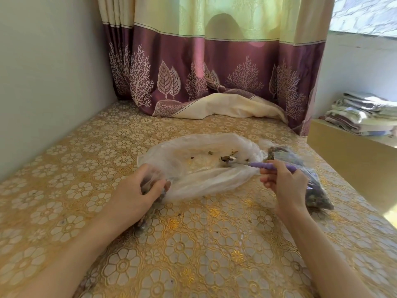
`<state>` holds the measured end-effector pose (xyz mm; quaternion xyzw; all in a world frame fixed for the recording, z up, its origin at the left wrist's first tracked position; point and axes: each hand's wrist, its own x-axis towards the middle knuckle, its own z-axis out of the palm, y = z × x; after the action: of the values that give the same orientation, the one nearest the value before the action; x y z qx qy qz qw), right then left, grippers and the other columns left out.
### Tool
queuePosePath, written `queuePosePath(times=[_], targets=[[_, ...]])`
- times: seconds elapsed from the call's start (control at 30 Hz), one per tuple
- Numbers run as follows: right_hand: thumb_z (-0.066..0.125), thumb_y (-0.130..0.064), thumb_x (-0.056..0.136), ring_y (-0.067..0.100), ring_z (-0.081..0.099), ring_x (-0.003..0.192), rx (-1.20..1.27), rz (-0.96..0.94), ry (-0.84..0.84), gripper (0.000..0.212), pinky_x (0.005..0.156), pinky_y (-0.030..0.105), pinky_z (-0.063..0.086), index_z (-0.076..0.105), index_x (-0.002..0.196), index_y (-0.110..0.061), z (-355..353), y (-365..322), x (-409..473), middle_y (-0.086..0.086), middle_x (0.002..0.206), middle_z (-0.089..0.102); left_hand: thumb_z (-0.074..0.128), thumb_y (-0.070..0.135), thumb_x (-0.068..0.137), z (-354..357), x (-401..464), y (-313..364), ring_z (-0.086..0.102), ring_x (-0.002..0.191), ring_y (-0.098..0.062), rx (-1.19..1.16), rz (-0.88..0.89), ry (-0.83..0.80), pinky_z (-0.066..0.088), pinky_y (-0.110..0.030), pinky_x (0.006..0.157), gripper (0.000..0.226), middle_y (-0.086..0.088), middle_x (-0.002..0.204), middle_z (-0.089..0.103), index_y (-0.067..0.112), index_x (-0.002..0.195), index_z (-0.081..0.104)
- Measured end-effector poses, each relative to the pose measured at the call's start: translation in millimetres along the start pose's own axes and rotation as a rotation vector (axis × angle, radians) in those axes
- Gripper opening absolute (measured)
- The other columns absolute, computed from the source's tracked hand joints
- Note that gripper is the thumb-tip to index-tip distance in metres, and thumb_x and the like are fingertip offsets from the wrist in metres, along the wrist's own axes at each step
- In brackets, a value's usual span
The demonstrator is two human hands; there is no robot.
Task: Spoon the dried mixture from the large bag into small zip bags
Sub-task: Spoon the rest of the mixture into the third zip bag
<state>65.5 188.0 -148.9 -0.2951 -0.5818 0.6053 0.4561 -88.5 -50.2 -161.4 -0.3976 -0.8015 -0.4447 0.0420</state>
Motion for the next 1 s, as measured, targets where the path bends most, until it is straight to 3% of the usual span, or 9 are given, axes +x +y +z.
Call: queuePosePath(times=[0.13,0.23,0.33,0.43,0.53,0.67,0.77,0.9,1.0], targets=[[0.05,-0.006,0.092,0.014,0.051,0.049,0.083,-0.046,-0.072,0.02,0.044,0.02,0.041,0.062,0.085,0.008,4.7,-5.4,-4.0,0.018,0.085,0.073,0.059,0.041,0.083,-1.6,1.5,2.2,0.056,0.073,0.006,-0.121,-0.045,0.078,0.038,-0.014,0.056,0.006,0.021,0.08,0.062,0.044,0.081,0.055],[0.051,-0.008,0.094,0.015,0.052,0.048,0.113,-0.09,-0.153,0.019,0.043,0.02,0.04,0.063,0.088,0.004,14.4,-14.3,-9.6,0.018,0.084,0.073,0.062,0.043,0.08,-1.2,3.6,5.7,0.051,0.077,0.019,-0.108,-0.057,0.061,0.036,-0.006,0.056,0.008,0.035,0.082,0.057,0.04,0.083,0.054],[0.053,-0.009,0.095,0.014,0.054,0.049,0.195,-0.107,-0.227,0.018,0.044,0.021,0.041,0.065,0.083,-0.002,24.5,-26.0,-18.2,0.011,0.075,0.072,0.062,0.057,0.065,0.8,4.5,4.2,0.053,0.081,0.013,-0.134,-0.112,0.039,0.035,-0.007,0.06,0.034,0.022,0.085,0.06,0.035,0.09,0.056],[0.054,-0.011,0.095,0.015,0.056,0.051,0.274,-0.132,-0.325,0.017,0.045,0.022,0.043,0.066,0.086,-0.004,31.0,-36.1,-29.4,0.019,0.076,0.068,0.064,0.061,0.061,0.9,5.2,1.7,0.054,0.087,0.006,-0.142,-0.162,0.028,0.035,-0.01,0.064,0.053,0.018,0.097,0.06,0.03,0.104,0.058],[0.054,-0.014,0.094,0.016,0.058,0.055,0.283,-0.173,-0.469,0.014,0.047,0.022,0.044,0.064,0.093,-0.004,33.8,-40.9,-40.3,0.012,0.077,0.069,0.063,0.061,0.06,0.8,4.6,2.8,0.052,0.08,0.018,-0.165,-0.158,0.028,0.034,-0.008,0.061,0.043,0.021,0.087,0.061,0.033,0.093,0.058],[0.062,-0.019,0.086,0.017,0.06,0.058,0.227,-0.187,-0.626,0.012,0.046,0.024,0.044,0.068,0.093,-0.011,36.3,-43.5,-49.2,0.008,0.081,0.069,0.065,0.057,0.061,-0.2,5.0,4.8,0.056,0.08,0.015,-0.195,-0.139,0.036,0.038,-0.006,0.059,0.037,0.029,0.083,0.063,0.033,0.089,0.06],[0.063,-0.016,0.087,0.019,0.06,0.057,0.186,-0.202,-0.631,0.009,0.045,0.025,0.045,0.07,0.092,-0.013,36.9,-42.2,-48.5,0.01,0.082,0.068,0.066,0.052,0.063,-1.0,4.9,9.1,0.056,0.07,0.013,-0.218,-0.107,0.054,0.038,-0.001,0.057,0.032,0.03,0.079,0.063,0.029,0.083,0.06],[0.056,-0.017,0.091,0.017,0.058,0.058,0.275,-0.151,-0.536,0.017,0.047,0.024,0.045,0.064,0.1,-0.004,32.8,-39.3,-38.9,0.017,0.092,0.071,0.064,0.057,0.061,-2.4,4.4,7.5,0.057,0.073,0.01,-0.218,-0.107,0.048,0.038,-0.002,0.057,0.035,0.028,0.083,0.064,0.031,0.083,0.062],[0.053,-0.017,0.094,0.015,0.058,0.058,0.276,-0.076,-0.36,0.017,0.048,0.022,0.046,0.066,0.093,-0.005,27.8,-33.0,-27.0,0.017,0.087,0.072,0.063,0.057,0.063,-2.1,4.7,4.7,0.052,0.059,-0.001,-0.154,-0.065,0.026,0.037,-0.009,0.054,0.053,-0.002,0.074,0.066,0.011,0.088,0.067]])
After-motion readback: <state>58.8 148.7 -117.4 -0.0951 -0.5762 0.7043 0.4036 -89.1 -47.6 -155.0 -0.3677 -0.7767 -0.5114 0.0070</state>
